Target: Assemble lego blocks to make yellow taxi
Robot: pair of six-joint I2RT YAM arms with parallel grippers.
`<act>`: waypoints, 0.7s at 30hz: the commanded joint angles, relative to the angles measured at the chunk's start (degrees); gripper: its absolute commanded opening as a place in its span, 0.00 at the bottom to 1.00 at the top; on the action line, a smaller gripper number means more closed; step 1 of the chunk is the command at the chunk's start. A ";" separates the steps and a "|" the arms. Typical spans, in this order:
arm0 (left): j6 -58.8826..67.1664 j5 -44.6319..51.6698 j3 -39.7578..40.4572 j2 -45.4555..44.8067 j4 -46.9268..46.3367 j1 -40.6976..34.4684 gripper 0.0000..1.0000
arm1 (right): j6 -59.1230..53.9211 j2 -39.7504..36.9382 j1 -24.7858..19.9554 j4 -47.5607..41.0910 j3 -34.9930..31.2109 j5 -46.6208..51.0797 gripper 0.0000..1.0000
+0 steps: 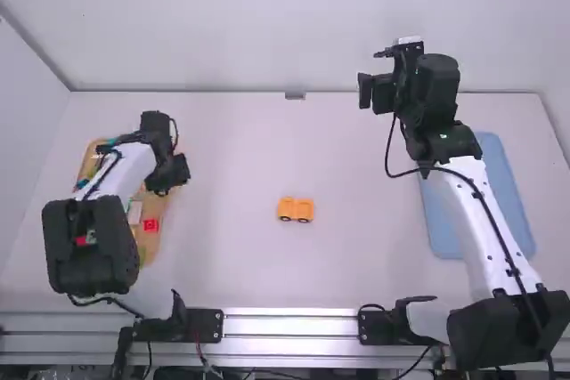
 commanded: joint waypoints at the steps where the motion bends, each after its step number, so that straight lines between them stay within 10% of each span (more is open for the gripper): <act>1: -9.31 -0.33 1.11 -2.78 0.44 -5.95 0.02 | 0.13 0.42 0.07 -0.11 2.23 0.11 0.98; 15: -57.99 6.19 1.07 -3.41 -1.84 -19.87 0.07 | 0.11 0.42 0.02 -1.16 2.23 0.13 0.98; 21: -56.52 7.78 1.01 -2.97 1.97 -20.65 0.02 | 0.15 0.42 0.00 -1.18 2.23 0.13 0.98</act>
